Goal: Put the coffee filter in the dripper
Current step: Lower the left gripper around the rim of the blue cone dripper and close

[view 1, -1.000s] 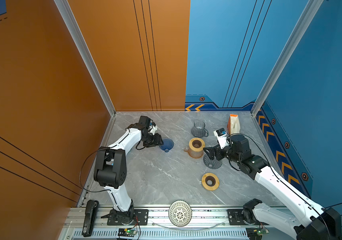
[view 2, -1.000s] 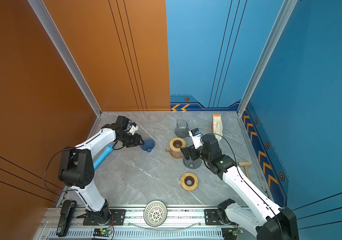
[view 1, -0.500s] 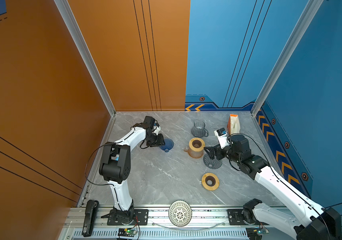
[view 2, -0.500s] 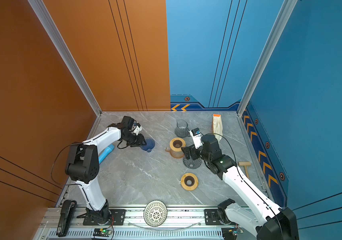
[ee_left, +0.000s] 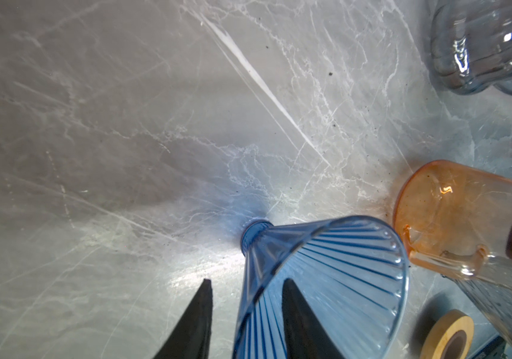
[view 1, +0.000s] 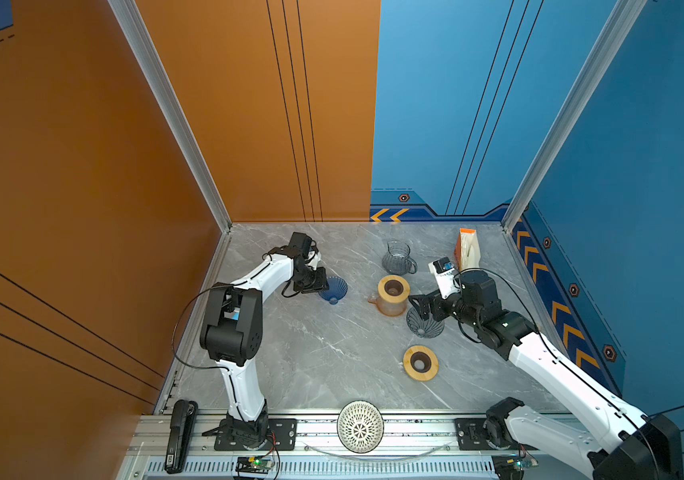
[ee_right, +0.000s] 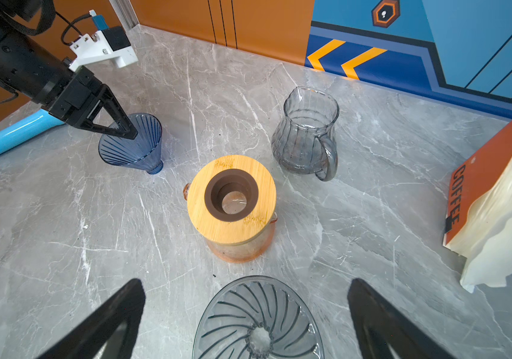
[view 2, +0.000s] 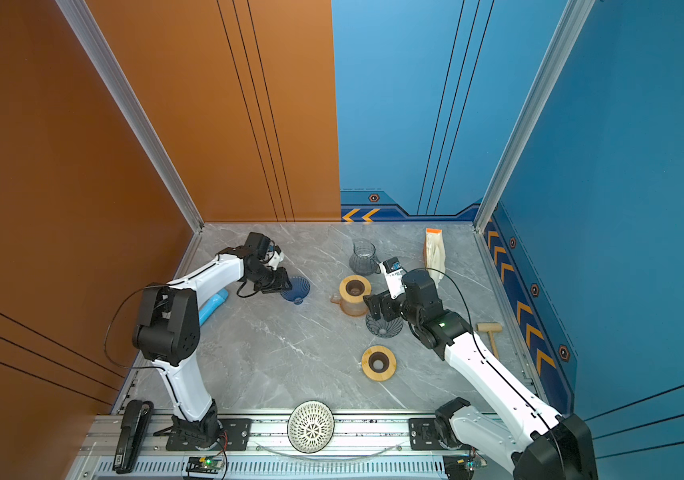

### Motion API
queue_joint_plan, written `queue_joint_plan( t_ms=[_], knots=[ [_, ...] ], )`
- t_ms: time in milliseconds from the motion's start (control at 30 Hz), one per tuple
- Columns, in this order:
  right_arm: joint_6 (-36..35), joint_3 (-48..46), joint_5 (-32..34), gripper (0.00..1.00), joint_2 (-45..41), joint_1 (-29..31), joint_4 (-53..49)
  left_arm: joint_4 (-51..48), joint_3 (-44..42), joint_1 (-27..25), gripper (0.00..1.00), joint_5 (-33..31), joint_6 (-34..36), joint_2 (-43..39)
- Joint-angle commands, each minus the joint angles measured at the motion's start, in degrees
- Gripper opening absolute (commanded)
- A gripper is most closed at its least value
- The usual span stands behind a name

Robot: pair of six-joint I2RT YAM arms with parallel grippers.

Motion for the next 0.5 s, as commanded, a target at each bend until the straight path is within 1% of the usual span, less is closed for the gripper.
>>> queue_joint_plan(
  t_ms=[0, 333, 467],
  knots=[
    [-0.09, -0.45, 1.66, 1.00, 0.52, 0.36, 0.42, 0.81, -0.11, -0.51, 0.37, -0.95, -0.83, 0.85],
    [-0.04, -0.31, 1.67, 1.00, 0.70, 0.35, 0.54, 0.81, -0.79, -0.85, 0.32, -1.25, -0.81, 1.35],
    [-0.04, -0.34, 1.58, 1.00, 0.79, 0.35, 0.67, 0.81, -0.91, -0.88, 0.29, -1.29, -0.94, 1.36]
  ],
)
